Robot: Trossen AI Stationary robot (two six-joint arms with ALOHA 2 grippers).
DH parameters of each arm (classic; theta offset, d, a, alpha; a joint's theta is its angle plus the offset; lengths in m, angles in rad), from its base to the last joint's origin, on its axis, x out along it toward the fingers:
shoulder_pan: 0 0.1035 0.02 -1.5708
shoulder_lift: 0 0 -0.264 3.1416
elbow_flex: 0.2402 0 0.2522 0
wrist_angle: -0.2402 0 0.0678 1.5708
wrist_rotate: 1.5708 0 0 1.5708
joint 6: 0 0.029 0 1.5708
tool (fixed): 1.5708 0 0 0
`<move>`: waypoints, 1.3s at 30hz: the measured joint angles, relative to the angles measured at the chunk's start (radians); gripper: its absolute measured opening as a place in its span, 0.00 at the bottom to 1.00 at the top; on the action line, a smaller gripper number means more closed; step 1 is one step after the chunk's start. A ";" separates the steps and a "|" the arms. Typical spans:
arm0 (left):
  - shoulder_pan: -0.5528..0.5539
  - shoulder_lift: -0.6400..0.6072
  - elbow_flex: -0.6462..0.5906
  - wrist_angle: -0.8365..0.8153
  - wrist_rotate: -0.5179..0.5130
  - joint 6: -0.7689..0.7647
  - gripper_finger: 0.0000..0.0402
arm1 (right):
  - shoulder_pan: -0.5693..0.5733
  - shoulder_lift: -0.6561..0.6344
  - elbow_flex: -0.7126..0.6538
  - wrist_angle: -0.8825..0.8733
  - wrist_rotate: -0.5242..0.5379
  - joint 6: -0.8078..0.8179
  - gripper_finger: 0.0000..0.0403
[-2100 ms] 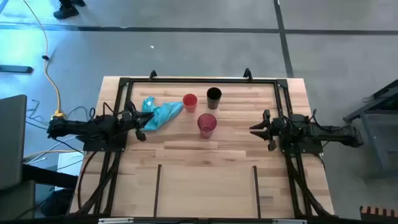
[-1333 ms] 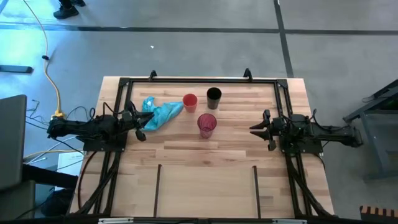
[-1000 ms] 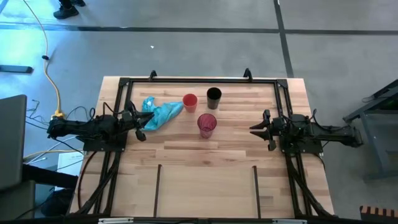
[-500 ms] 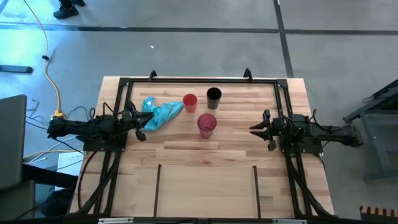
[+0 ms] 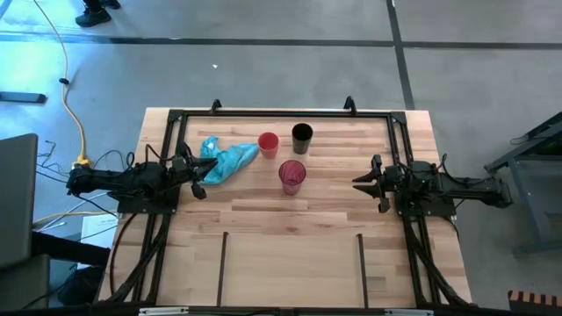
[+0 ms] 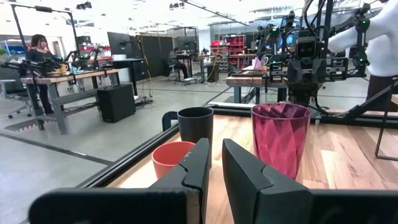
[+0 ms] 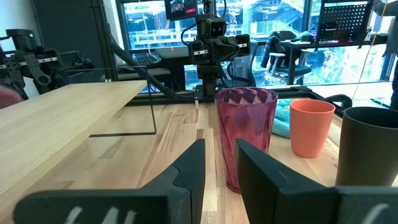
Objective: Stack small to large cups/mugs on shelf
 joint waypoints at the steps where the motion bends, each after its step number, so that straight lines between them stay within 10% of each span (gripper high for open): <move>1: 0.000 0.000 0.000 0.000 0.000 0.000 0.09 | 0.000 0.000 0.000 0.000 0.000 0.000 0.19; 18: 0.000 0.000 0.000 0.000 0.000 0.096 0.09 | 0.000 0.000 0.000 0.000 0.000 0.000 0.19; 31: 0.000 0.000 0.000 0.095 0.115 -0.466 0.09 | 0.000 0.000 -0.002 0.001 0.108 0.005 0.19; 39: 0.000 0.000 0.000 0.110 0.130 -0.722 0.09 | 0.000 0.000 -0.002 0.073 0.118 0.559 0.19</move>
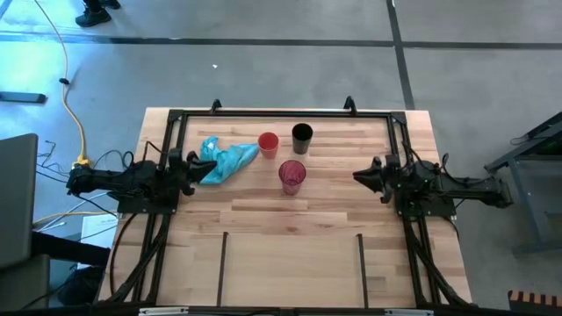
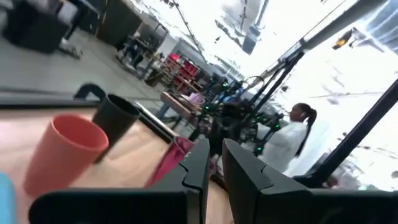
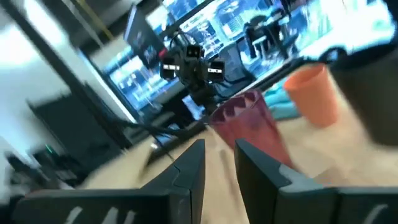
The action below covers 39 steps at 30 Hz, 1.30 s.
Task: Stack small to large cups/mugs on shelf
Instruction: Put the red cup on the shelf
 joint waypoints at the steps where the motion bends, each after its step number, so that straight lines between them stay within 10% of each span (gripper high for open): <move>1: 0.000 0.004 0.000 -0.006 -0.001 -0.023 0.09 | 0.000 0.000 0.000 0.000 0.005 0.043 0.19; 11: 0.001 0.005 0.000 -0.010 -0.049 -0.045 0.09 | -0.001 0.000 0.000 -0.001 0.016 0.160 0.19; 21: 0.001 0.011 0.000 -0.060 0.145 -0.093 0.09 | -0.002 0.000 0.000 0.033 0.039 0.294 0.19; 31: 0.001 0.011 0.000 -0.117 0.100 -0.088 0.09 | -0.006 0.000 0.002 0.533 0.047 -0.194 0.19; 39: 0.001 0.011 0.000 -0.091 0.121 -0.125 0.09 | -0.006 0.011 0.074 0.389 0.038 0.008 0.19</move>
